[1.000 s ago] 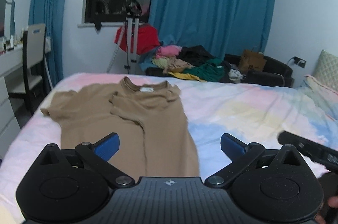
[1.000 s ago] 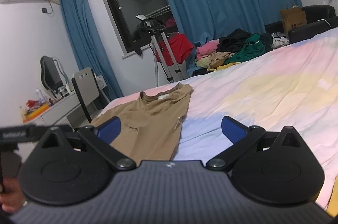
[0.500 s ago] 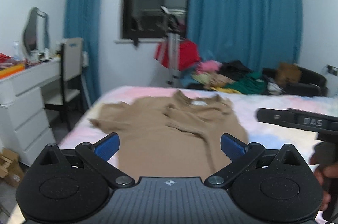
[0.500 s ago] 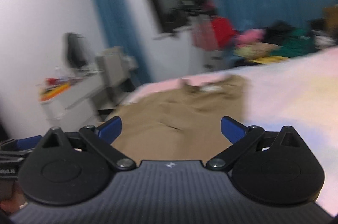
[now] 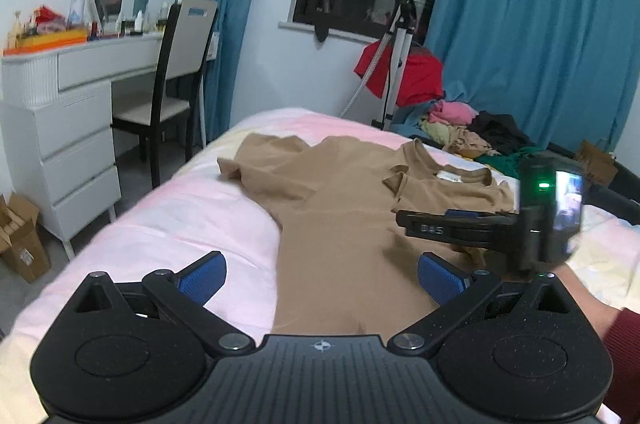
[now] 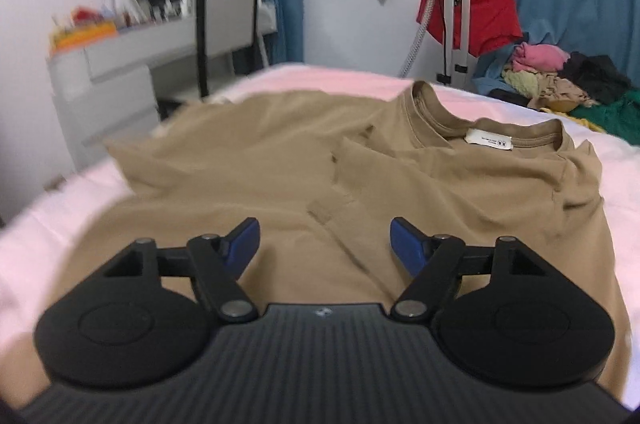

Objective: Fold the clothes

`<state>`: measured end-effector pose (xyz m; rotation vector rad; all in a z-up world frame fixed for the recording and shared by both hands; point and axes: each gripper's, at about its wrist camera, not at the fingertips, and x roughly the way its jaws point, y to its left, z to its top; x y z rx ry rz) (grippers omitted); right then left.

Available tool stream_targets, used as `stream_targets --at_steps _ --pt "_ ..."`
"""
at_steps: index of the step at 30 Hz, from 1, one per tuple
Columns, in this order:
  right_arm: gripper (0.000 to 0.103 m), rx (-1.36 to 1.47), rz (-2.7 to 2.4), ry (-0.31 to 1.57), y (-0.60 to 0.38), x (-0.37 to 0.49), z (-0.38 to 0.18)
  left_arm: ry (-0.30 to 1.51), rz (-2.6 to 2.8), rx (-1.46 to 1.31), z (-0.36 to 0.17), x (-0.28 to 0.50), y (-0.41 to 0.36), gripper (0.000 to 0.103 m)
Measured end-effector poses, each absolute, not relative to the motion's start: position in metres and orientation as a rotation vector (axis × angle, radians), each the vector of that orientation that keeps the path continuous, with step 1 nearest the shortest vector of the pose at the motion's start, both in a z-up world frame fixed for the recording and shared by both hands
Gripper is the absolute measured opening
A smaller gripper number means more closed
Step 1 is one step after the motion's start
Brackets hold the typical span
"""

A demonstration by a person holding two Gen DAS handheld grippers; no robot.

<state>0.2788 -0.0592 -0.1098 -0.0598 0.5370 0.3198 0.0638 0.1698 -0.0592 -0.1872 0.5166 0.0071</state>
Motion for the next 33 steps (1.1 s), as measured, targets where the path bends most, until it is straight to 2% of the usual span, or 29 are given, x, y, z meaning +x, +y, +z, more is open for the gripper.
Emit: stream_targets --at_steps 2,3,4,5,7,11,16,18,19,20,21,26,33 --pt "0.053 -0.057 0.289 0.574 -0.06 0.294 -0.118 0.532 0.006 -0.21 -0.065 0.07 0.174 0.103" --pt "0.048 -0.036 0.274 0.587 -0.063 0.299 -0.121 0.54 0.007 -0.221 -0.068 0.073 0.176 0.103" --pt "0.037 -0.01 0.271 0.594 -0.066 0.302 -0.122 0.546 0.007 -0.231 -0.07 0.076 0.178 0.103" --pt "0.022 0.011 0.276 0.599 -0.067 0.303 -0.122 0.55 0.007 -0.237 -0.072 0.078 0.179 0.103" --pt "0.007 0.01 0.292 0.592 -0.064 0.297 -0.118 0.55 0.01 -0.245 -0.073 0.081 0.178 0.103" --pt "0.007 0.013 0.358 0.593 -0.055 0.276 -0.111 0.547 0.0 -0.253 -0.075 0.082 0.177 0.103" --pt "0.012 0.032 0.34 0.629 -0.066 0.255 -0.093 0.56 -0.009 -0.234 -0.077 0.082 0.169 0.103" --pt "0.032 0.077 0.33 0.64 -0.078 0.241 -0.08 0.566 -0.023 -0.225 -0.077 0.081 0.165 0.103" --pt "0.051 0.103 0.326 0.636 -0.086 0.231 -0.073 0.57 -0.029 -0.219 -0.077 0.08 0.162 0.103" --pt "0.065 0.132 0.328 0.612 -0.095 0.215 -0.064 0.574 -0.034 -0.211 -0.077 0.079 0.16 0.103" --pt "0.069 0.155 0.332 0.587 -0.105 0.198 -0.054 0.577 -0.042 -0.204 -0.076 0.076 0.157 0.103" --pt "0.07 0.219 0.276 0.562 -0.147 0.105 -0.016 0.608 -0.105 -0.184 -0.077 0.06 0.139 0.102" --pt "0.071 0.359 0.202 0.57 -0.2 0.001 -0.024 0.736 -0.292 -0.209 -0.082 0.013 0.101 0.101"
